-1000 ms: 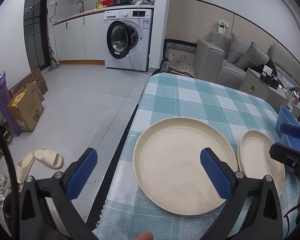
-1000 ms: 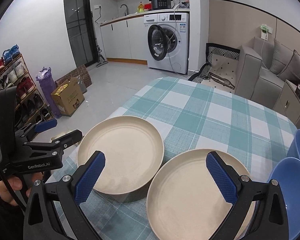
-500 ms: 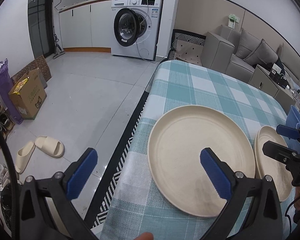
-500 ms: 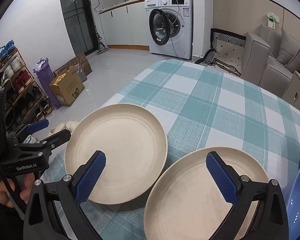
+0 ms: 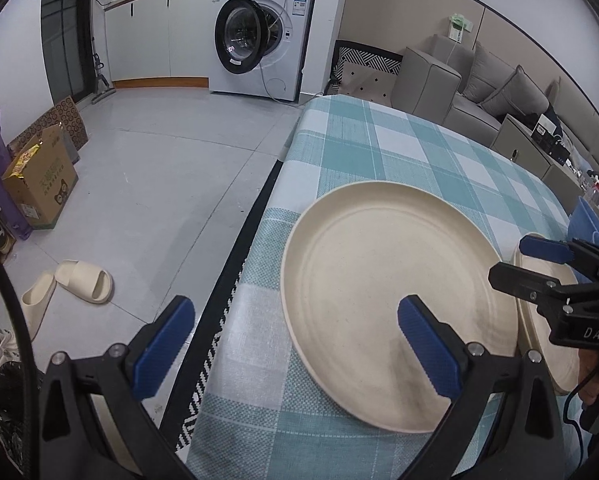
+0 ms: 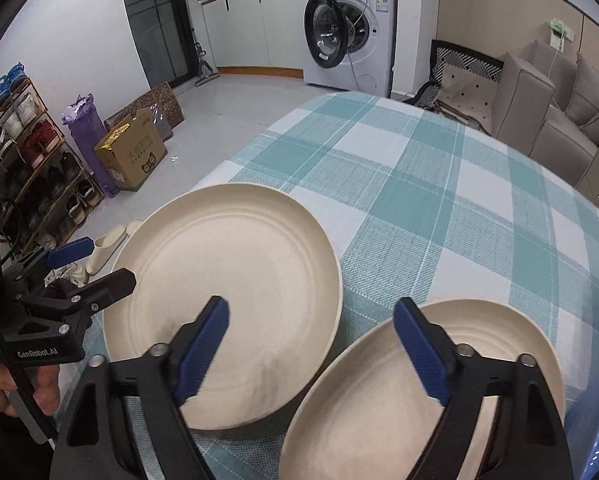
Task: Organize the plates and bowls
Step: 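Move both open grippers to the rim of the remaining cream plate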
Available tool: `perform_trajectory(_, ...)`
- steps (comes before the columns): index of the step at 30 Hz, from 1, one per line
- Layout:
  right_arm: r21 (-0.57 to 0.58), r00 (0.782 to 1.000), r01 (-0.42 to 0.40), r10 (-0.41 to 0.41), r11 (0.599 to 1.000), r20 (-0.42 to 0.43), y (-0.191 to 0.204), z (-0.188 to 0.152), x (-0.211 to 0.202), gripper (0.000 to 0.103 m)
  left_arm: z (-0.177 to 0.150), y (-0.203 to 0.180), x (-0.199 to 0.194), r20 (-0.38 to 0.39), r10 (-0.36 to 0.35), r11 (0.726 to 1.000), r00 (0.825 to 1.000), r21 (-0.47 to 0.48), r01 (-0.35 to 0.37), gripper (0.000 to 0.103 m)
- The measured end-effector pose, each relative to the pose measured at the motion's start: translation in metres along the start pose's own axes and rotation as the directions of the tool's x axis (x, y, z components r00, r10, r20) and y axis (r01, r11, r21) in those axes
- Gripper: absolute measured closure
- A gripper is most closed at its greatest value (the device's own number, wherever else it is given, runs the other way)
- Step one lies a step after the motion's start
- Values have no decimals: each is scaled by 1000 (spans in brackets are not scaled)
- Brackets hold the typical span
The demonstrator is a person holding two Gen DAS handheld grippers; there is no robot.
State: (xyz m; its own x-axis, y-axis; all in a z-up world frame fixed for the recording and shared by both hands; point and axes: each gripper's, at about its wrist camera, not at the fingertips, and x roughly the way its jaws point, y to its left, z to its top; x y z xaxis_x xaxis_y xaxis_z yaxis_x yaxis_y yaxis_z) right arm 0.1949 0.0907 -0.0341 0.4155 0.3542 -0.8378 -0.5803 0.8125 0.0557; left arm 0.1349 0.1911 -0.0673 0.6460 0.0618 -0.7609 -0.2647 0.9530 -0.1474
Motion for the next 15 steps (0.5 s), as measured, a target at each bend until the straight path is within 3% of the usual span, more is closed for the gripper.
perform_trajectory(15, -45, 1000, -2, 1, 999, -25, 8, 8, 17, 27, -4, -2, 6, -20, -9, 999, 1000, 42, 9, 14)
